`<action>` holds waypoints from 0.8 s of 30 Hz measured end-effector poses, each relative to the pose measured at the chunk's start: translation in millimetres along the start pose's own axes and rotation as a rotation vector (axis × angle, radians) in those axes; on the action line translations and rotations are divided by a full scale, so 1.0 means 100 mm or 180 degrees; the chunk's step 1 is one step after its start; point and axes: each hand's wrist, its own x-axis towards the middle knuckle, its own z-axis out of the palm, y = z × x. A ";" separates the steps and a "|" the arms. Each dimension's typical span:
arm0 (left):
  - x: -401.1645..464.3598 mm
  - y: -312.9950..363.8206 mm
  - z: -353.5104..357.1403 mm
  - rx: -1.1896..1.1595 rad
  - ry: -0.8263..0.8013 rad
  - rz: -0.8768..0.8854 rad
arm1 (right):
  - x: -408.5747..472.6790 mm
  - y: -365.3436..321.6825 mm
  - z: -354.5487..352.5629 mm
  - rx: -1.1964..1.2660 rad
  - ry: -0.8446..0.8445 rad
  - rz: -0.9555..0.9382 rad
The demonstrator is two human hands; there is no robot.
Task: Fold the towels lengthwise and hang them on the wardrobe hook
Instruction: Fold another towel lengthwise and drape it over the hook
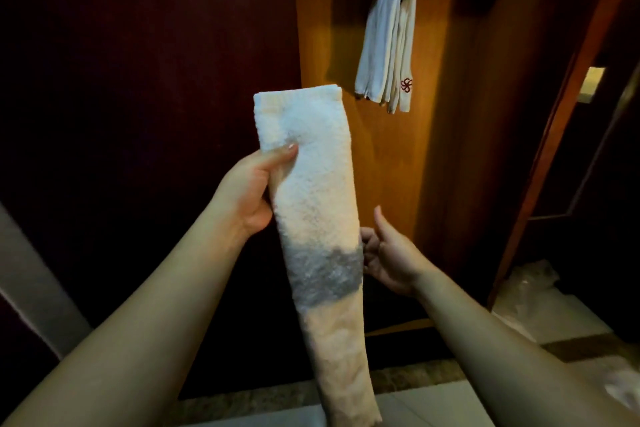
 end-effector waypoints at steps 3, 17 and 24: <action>0.07 0.10 0.07 0.0024 0.0216 0.0082 | -0.07 0.06 -0.01 -0.0029 0.0277 -0.0108; 0.17 0.16 0.25 -0.0196 0.0537 0.0008 | 0.00 0.20 0.10 -0.1182 0.0921 -0.0993; 0.15 0.17 0.26 -0.0122 0.0503 0.0047 | -0.02 0.13 0.13 -0.0973 0.0818 -0.1152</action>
